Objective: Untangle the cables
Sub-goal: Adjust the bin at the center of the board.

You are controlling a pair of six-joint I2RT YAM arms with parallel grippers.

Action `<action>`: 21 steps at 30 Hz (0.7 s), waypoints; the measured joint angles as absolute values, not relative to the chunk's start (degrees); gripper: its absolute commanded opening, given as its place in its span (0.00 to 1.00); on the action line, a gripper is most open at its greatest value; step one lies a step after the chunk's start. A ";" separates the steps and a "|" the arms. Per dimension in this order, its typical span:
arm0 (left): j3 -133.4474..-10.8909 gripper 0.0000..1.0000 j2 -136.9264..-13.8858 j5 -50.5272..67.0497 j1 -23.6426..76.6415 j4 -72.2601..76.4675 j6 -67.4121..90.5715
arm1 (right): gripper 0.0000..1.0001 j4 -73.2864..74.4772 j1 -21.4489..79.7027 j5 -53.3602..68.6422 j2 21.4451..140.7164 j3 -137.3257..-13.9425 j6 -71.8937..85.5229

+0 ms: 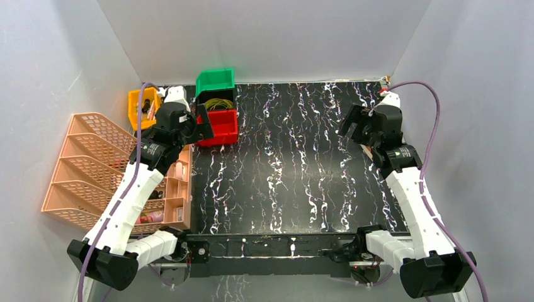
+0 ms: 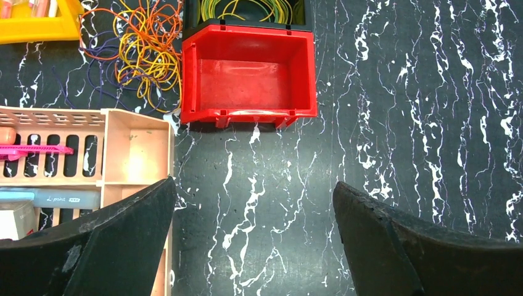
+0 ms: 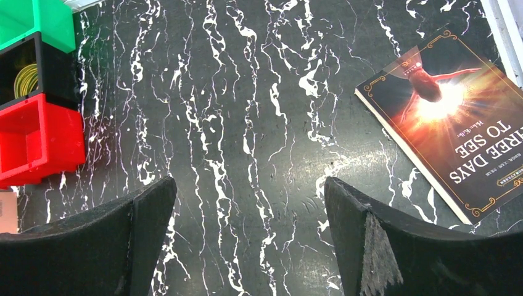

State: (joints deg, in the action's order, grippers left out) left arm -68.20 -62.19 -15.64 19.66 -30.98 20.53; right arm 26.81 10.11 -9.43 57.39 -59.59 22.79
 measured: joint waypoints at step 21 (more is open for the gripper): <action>-80.34 0.98 -72.55 -19.79 18.06 -34.70 15.88 | 0.98 22.50 10.09 -7.53 49.43 -58.98 21.52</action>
